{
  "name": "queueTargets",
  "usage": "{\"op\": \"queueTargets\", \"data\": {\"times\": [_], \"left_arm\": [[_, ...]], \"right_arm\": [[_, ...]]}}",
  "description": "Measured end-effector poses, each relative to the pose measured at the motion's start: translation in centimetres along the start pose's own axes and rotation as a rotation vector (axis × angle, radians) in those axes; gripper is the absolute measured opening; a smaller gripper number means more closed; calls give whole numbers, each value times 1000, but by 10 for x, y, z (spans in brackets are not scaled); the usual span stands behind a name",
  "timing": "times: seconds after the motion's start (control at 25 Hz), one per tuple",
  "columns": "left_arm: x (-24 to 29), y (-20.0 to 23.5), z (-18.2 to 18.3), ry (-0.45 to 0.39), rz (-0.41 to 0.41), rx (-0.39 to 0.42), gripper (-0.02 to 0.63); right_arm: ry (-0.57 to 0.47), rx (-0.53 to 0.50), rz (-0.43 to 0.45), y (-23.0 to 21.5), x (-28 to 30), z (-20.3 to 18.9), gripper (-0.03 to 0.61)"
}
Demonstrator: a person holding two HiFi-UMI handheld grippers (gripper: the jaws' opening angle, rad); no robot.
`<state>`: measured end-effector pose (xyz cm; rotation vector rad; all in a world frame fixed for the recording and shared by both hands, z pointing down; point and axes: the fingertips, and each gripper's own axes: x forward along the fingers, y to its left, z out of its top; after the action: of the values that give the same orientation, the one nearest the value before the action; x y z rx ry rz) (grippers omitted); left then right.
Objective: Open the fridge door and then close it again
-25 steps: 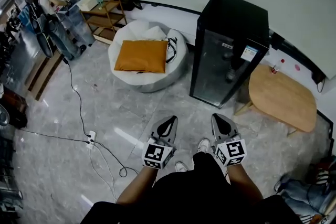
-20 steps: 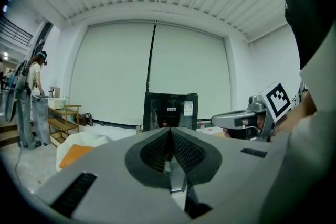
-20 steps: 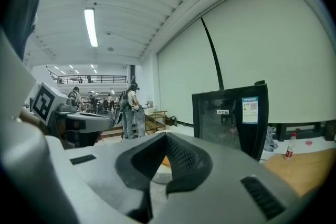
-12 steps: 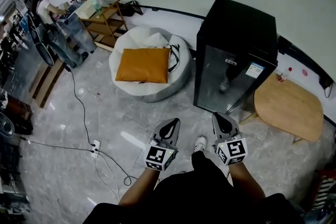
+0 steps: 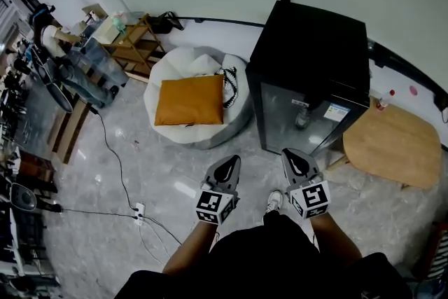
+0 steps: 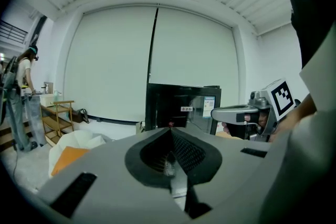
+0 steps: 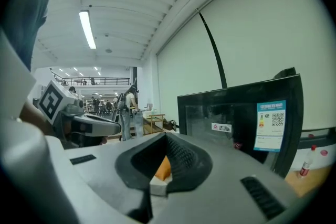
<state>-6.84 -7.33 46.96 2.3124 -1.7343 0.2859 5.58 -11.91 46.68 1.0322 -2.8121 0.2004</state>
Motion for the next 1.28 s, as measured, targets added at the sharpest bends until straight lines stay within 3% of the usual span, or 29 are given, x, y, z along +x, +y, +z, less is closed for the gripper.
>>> {"op": "queueTargets", "data": {"times": [0.48, 1.0, 1.16, 1.28], "left_arm": [[61, 14, 4, 63, -68, 35, 21], [130, 54, 13, 39, -214, 47, 21], [148, 64, 3, 76, -272, 72, 21], [162, 82, -5, 107, -273, 105, 21]], "right_arm": [[26, 37, -32, -22, 29, -9, 18], [44, 40, -212, -28, 64, 1, 18], [54, 48, -249, -30, 75, -2, 18], [79, 57, -283, -33, 82, -6, 18]]}}
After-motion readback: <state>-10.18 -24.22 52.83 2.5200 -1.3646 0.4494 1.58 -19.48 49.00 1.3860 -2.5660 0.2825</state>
